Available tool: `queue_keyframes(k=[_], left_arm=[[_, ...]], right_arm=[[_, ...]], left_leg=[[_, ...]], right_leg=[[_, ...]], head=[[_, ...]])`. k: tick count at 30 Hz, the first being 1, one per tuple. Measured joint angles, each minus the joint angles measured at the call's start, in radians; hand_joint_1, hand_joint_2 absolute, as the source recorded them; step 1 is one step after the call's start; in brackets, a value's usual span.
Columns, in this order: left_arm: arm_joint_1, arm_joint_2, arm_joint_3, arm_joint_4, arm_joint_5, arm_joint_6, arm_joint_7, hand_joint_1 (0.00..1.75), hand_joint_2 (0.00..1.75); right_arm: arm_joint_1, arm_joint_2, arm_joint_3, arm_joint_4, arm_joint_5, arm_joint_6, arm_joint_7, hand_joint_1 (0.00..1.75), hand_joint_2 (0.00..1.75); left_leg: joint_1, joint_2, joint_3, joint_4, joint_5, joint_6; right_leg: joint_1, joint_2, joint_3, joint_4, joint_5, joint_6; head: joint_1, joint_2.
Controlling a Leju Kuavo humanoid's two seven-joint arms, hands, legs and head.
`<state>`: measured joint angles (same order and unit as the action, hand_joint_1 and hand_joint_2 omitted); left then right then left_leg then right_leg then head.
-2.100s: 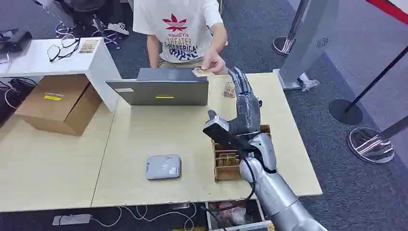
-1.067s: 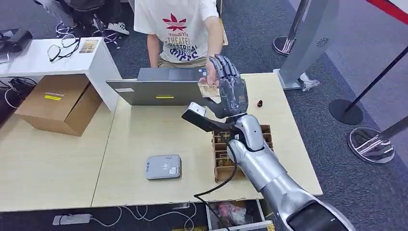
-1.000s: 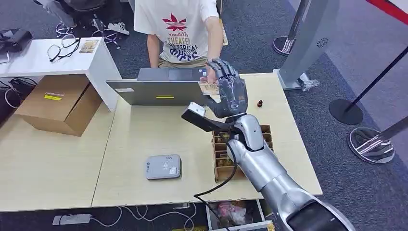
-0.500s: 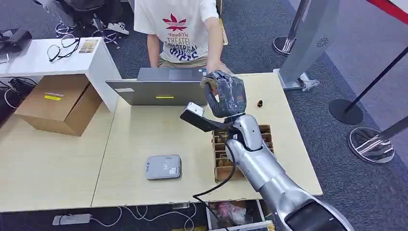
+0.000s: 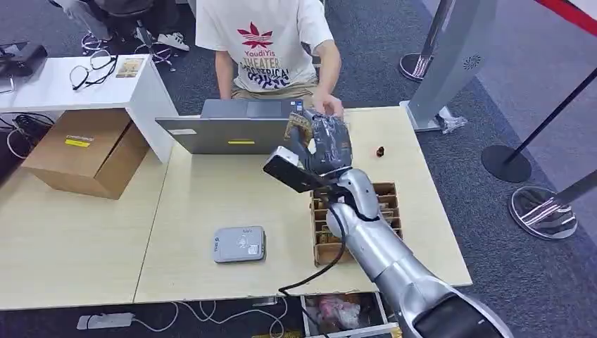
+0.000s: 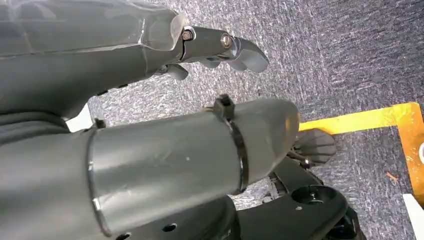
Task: Pass the card to the sensor for recognition and then transmit it.
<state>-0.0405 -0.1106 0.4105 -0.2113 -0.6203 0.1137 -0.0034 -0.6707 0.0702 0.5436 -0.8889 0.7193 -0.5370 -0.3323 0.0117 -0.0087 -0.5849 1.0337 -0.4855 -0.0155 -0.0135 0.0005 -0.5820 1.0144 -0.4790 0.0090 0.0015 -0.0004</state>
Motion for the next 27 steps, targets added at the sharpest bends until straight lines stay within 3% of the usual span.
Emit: queue_keyframes(k=[6,14,18,27], left_arm=[[0.001,0.002,0.0,0.0,0.001,-0.006,0.0,0.0,0.0],[0.001,0.003,0.001,0.0,-0.004,-0.012,0.001,0.0,0.0],[0.0,0.003,0.001,0.0,-0.01,-0.011,0.003,0.0,0.0],[-0.002,0.003,0.001,0.0,-0.013,-0.01,0.012,0.0,0.0]], right_arm=[[0.043,0.001,0.03,-0.059,-0.202,0.201,-0.01,1.75,1.75],[0.089,-0.001,0.074,-0.102,-0.387,0.401,-0.01,1.75,1.75],[0.094,-0.001,0.108,-0.097,-0.428,0.447,-0.011,1.75,1.75],[0.094,-0.002,0.188,-0.04,-0.459,0.478,-0.018,1.75,1.75]], left_leg=[[0.0,0.0,0.0,0.0,0.0,0.0],[0.0,0.0,0.0,0.0,0.0,0.0],[0.0,0.0,0.0,0.0,0.0,0.0],[0.0,0.0,0.0,0.0,0.0,0.0]], right_leg=[[0.0,0.0,0.0,0.0,0.0,0.0],[0.0,0.0,0.0,0.0,0.0,0.0],[0.0,0.0,0.0,0.0,0.0,0.0],[0.0,0.0,0.0,0.0,0.0,0.0]], head=[[0.0,0.0],[0.0,0.0],[0.0,0.0],[0.0,0.0]])
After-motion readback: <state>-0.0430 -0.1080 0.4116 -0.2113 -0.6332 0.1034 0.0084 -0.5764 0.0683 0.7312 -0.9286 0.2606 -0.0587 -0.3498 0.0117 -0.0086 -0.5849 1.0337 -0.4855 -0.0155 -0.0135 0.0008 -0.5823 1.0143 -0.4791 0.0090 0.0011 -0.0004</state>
